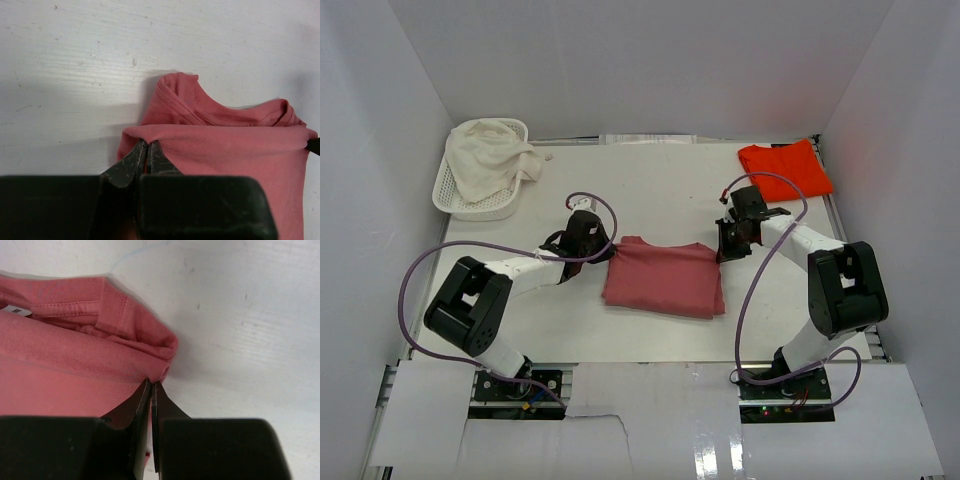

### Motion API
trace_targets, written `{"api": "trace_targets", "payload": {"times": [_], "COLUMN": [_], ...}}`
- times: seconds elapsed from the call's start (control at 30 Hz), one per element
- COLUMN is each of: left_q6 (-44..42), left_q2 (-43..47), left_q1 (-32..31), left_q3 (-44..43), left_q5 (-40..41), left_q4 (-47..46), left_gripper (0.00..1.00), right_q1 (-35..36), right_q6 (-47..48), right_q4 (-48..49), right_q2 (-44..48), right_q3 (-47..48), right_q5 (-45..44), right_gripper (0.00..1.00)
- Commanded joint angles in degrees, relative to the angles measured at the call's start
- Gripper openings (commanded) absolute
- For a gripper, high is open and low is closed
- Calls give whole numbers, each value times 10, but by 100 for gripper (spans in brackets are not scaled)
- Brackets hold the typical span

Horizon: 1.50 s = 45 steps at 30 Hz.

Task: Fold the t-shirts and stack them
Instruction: Fold the long partially folded tshirt into a neat square

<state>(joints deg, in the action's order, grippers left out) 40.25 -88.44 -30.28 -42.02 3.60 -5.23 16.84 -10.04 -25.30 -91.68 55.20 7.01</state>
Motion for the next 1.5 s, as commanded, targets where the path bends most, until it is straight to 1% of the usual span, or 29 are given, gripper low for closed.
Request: {"api": "trace_targets", "payload": {"times": [0.0, 0.07, 0.43, 0.6, 0.77, 0.87, 0.93, 1.0, 1.03, 1.17, 1.33, 1.4, 1.43, 1.47], "left_q6": [-10, -7, -13, -18, -18, -20, -22, -24, -24, -25, -27, -28, -29, -29], "left_q2": [-8, -11, 8, -1, 3, 0, -7, -22, -27, -52, -99, -118, -138, -148], "left_q1": [14, 22, 47, 56, 57, 58, 62, 66, 68, 75, 87, 94, 97, 102], "left_q3": [-24, -21, -7, -23, -44, -49, -54, -66, -71, -93, -120, -138, -144, -151], "left_q5": [19, 16, 6, -3, -10, -6, -8, -10, -10, -15, -13, -16, -15, -17], "left_q4": [-27, -27, -24, -21, -13, -11, -13, -14, -15, -21, -28, -29, -30, -31], "left_gripper": [6, 5, 5, 4, 4, 4, 4, 4, 4, 4, 4, 7, 9, 14], "right_q1": [-8, -10, -15, -15, -13, -13, -13, -13, -13, -11, -12, -12, -12, -12], "right_q6": [10, 11, 11, 12, 9, 9, 9, 11, 13, 14, 31, 33, 34, 36], "right_q4": [36, 34, 22, 8, -12, -6, 0, -8, -22, -28, -41, -39, -35, -27], "right_q2": [-14, -41, -96, -101, -80, -68, -75, -103, -113, -167, -275, -324, -337, -359], "right_q3": [43, 68, 140, 172, 193, 192, 204, 228, 262, 340, 455, 483, 496, 513], "right_q5": [-30, -36, -28, -21, -9, -7, -4, -2, 5, 13, 27, 29, 34, 39], "right_gripper": [8, 8, 8, 8, 8, 8, 8, 8, 8, 8, 8, 9, 10, 10]}}
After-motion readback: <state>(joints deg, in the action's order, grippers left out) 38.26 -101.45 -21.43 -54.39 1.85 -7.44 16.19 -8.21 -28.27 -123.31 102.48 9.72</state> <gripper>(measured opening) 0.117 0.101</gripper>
